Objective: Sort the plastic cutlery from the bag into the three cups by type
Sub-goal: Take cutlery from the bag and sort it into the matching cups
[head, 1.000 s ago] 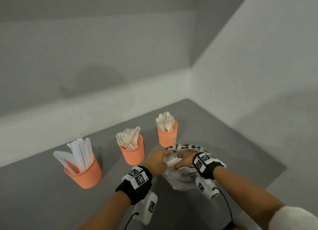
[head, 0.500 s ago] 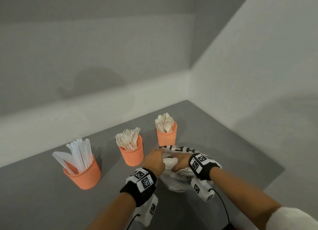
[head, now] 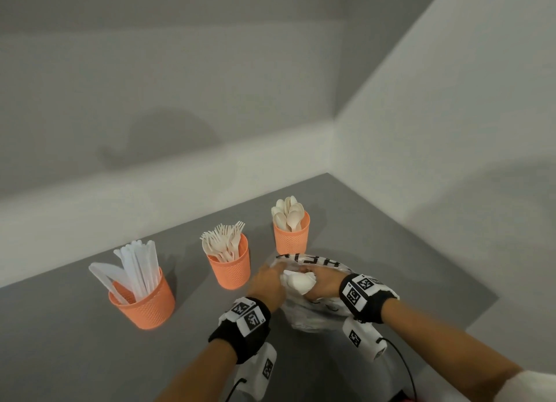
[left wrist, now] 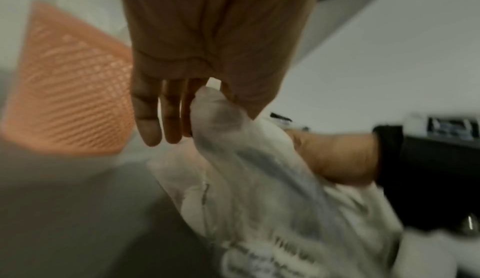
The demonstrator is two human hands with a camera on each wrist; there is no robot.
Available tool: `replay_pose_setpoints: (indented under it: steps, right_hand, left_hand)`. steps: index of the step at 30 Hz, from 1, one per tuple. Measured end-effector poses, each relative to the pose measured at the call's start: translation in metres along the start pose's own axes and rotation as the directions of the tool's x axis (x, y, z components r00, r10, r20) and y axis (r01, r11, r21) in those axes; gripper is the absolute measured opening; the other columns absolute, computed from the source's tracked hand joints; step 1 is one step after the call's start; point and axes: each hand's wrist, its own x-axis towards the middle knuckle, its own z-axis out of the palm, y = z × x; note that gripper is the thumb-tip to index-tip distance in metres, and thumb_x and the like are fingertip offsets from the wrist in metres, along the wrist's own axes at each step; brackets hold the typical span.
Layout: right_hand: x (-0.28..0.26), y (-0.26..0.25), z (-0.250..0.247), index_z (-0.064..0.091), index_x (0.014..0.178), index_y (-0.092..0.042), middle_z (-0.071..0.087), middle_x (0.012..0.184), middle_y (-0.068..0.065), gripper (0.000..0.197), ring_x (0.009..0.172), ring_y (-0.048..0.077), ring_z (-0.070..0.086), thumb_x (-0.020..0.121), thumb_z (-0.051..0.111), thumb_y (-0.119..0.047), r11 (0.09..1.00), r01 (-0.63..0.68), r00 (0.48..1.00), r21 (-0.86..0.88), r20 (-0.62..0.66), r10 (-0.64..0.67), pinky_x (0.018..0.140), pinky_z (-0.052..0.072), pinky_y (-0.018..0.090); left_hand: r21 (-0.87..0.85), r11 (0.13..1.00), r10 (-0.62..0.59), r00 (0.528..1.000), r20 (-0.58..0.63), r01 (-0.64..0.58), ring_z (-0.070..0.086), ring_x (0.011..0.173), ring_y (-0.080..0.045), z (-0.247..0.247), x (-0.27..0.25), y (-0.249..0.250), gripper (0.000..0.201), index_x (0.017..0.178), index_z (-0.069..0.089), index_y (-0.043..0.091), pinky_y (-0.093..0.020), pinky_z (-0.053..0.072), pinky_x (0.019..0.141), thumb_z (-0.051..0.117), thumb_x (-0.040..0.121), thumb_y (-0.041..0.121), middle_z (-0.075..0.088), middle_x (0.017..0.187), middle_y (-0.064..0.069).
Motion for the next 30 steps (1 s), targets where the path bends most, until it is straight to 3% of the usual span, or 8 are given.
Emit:
replay_pose_setpoints:
  steps: [3,6,9,15,18,23,27,30]
  right_hand:
    - [-0.001,-0.008,0.001,0.051,0.123,-0.033,0.061,0.114,-0.006,0.051,0.105,0.013,0.055,0.077,0.067,-0.020,0.995,0.075,0.997,-0.064,0.000,-0.075,0.097,0.045,0.033]
    - [-0.004,-0.014,0.000,0.053,0.124,-0.023,0.062,0.117,0.001,0.043,0.100,0.011,0.053,0.083,0.066,-0.017,0.993,0.101,0.995,-0.055,0.032,-0.099,0.090,0.042,0.024]
    - [-0.004,-0.016,0.000,0.055,0.120,-0.016,0.062,0.117,0.008,0.037,0.103,0.019,0.058,0.085,0.063,-0.014,0.992,0.116,0.993,-0.048,0.034,-0.115,0.088,0.045,0.027]
    - [-0.007,-0.014,0.000,0.054,0.120,-0.014,0.061,0.120,0.007,0.037,0.112,0.021,0.056,0.084,0.059,-0.008,0.977,0.168,0.986,-0.135,0.040,-0.164,0.098,0.045,0.033]
    - [-0.010,-0.007,-0.006,0.055,0.121,-0.019,0.060,0.121,-0.001,0.041,0.109,0.014,0.055,0.082,0.065,-0.016,0.987,0.128,0.991,-0.097,-0.026,-0.131,0.096,0.042,0.024]
    - [-0.012,-0.006,-0.011,0.059,0.114,-0.020,0.059,0.097,-0.010,0.037,0.091,0.007,0.052,0.079,0.070,-0.014,0.987,0.151,0.988,0.055,-0.050,-0.148,0.070,0.038,0.004]
    - [-0.004,-0.008,-0.011,0.064,0.099,-0.020,0.066,0.094,-0.003,0.031,0.086,0.010,0.059,0.072,0.072,-0.007,0.972,0.198,0.972,0.127,-0.155,-0.178,0.080,0.048,0.022]
    - [-0.004,-0.022,-0.024,0.058,0.075,-0.021,0.058,0.067,-0.008,0.027,0.056,-0.004,0.056,0.078,0.065,0.006,0.904,0.266,0.950,0.335,-0.252,-0.186,0.057,0.042,0.009]
  left_hand:
    - [-0.213,0.977,0.021,0.998,0.053,-0.010,0.047,0.123,-0.023,-0.009,-0.002,0.001,0.049,0.132,0.047,0.015,-0.026,0.037,0.100,0.053,0.084,0.004,0.050,0.134,-0.007]
    - [-0.269,0.963,0.036,0.996,0.078,-0.014,0.048,0.123,-0.022,-0.010,-0.003,-0.002,0.050,0.130,0.050,0.012,-0.025,0.038,0.098,0.058,0.081,0.005,0.051,0.134,-0.007]
    - [-0.320,0.948,0.033,0.997,0.075,-0.007,0.050,0.119,-0.021,-0.010,-0.004,-0.006,0.047,0.127,0.053,0.011,-0.021,0.040,0.092,0.058,0.081,0.003,0.053,0.133,-0.009]
    - [-0.138,0.990,0.037,0.998,0.042,-0.031,0.049,0.123,-0.023,-0.011,-0.003,0.000,0.044,0.133,0.047,0.016,-0.027,0.037,0.101,0.049,0.089,0.007,0.053,0.133,-0.006]
    - [-0.072,0.997,0.024,0.999,0.034,-0.021,0.054,0.116,-0.024,-0.010,-0.001,-0.004,0.044,0.127,0.049,0.019,-0.033,0.044,0.098,0.045,0.087,0.002,0.058,0.127,-0.006]
    - [0.040,0.999,0.005,0.997,-0.071,-0.002,0.057,0.102,-0.024,-0.006,-0.001,-0.007,0.032,0.115,0.050,0.016,-0.031,0.047,0.083,0.043,0.088,0.001,0.061,0.114,-0.007]
    - [-0.223,0.973,0.071,0.996,0.057,-0.057,0.052,0.119,-0.024,-0.007,0.004,-0.013,0.052,0.135,0.042,0.014,-0.026,0.040,0.097,0.045,0.085,-0.002,0.054,0.131,-0.006]
    - [-0.467,0.884,0.044,0.990,0.134,0.024,0.056,0.100,-0.020,-0.011,0.004,-0.022,0.051,0.132,0.046,0.015,-0.019,0.050,0.074,0.045,0.084,-0.004,0.050,0.124,-0.001]
